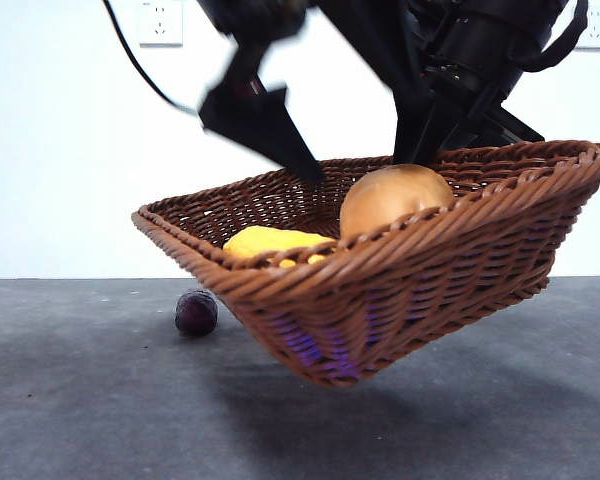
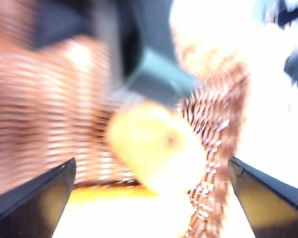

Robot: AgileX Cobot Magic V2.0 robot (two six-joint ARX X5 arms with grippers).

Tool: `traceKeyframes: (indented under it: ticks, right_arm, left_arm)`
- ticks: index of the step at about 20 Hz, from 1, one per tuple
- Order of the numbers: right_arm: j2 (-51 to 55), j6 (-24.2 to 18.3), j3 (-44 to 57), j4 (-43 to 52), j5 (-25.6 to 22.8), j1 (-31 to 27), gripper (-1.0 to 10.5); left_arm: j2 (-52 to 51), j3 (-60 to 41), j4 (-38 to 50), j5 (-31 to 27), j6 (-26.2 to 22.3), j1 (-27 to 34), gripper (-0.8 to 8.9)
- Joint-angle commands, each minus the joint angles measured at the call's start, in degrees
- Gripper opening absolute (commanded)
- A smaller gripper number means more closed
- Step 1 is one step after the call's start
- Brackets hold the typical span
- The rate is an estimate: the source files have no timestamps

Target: Help me put the vegetables on the table into the basket

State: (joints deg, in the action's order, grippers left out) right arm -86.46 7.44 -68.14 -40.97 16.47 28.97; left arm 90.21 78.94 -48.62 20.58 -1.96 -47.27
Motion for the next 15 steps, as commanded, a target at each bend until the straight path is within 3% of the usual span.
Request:
traceKeyframes:
  ticks: [1, 6, 10, 15]
  right_arm:
    - [-0.17, -0.15, -0.04, 0.59, 0.68, -1.07, -0.1]
    - [-0.15, -1.84, -0.04, -0.63, 0.70, -6.32, -0.1]
    - [0.61, -4.87, -0.07, -3.21, 1.46, -13.11, -0.1]
    - [4.81, -7.10, -0.07, -4.35, 5.22, -19.91, -0.1]
  left_arm:
    - [-5.20, 2.27, -0.28, -0.85, 3.52, 2.97, 5.39]
    - [-14.73, 3.50, -1.18, -13.60, 7.80, 14.01, 5.34]
    - [-10.40, 3.50, -3.69, -13.57, 8.59, 21.79, 5.34]
    - [3.89, 3.74, 5.03, -13.64, 14.14, 23.89, 5.34]
